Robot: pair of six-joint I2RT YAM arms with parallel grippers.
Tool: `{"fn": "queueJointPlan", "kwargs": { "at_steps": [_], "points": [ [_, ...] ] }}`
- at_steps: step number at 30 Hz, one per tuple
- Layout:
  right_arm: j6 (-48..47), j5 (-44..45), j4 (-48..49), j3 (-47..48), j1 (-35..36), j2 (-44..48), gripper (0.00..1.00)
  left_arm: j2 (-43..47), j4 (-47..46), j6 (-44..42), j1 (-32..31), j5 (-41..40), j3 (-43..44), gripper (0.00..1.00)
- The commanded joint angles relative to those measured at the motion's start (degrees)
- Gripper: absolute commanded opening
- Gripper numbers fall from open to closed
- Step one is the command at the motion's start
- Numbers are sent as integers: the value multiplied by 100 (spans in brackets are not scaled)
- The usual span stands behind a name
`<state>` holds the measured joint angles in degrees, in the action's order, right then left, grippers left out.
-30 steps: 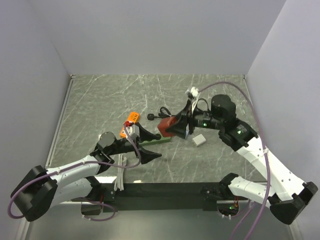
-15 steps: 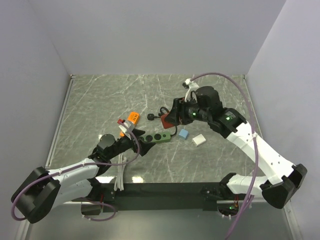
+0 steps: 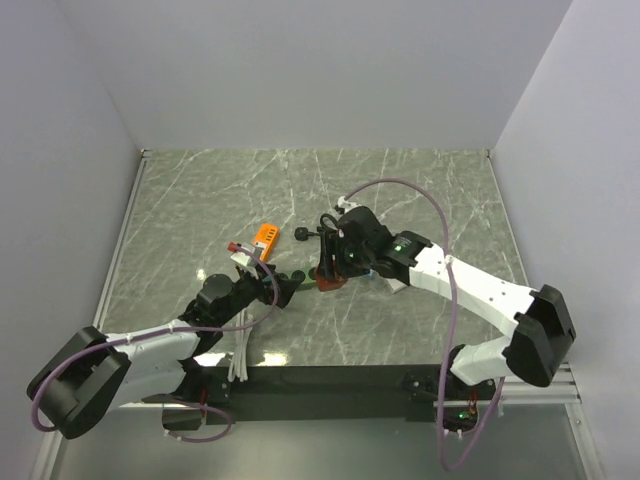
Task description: Insert the plug
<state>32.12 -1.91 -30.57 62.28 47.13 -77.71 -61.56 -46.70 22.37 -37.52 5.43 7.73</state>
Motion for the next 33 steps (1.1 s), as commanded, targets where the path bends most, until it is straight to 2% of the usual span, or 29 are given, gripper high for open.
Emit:
{"fn": "queueJointPlan", "kwargs": {
  "at_steps": [1,13,24,33],
  "points": [
    [304,306,648,91,59,-260,0,-49,-279,83,25,-525,9,99],
    [40,332,762,697,-11,-1220,0,-164,-129,13,25,-1158,54,99],
    [14,507,631,917,-55,-1668,0,-550,-340,-14,25,-991,45,99],
    [-12,701,552,979,-73,-1808,0,-471,-445,-5,25,-825,-26,99]
  ]
}}
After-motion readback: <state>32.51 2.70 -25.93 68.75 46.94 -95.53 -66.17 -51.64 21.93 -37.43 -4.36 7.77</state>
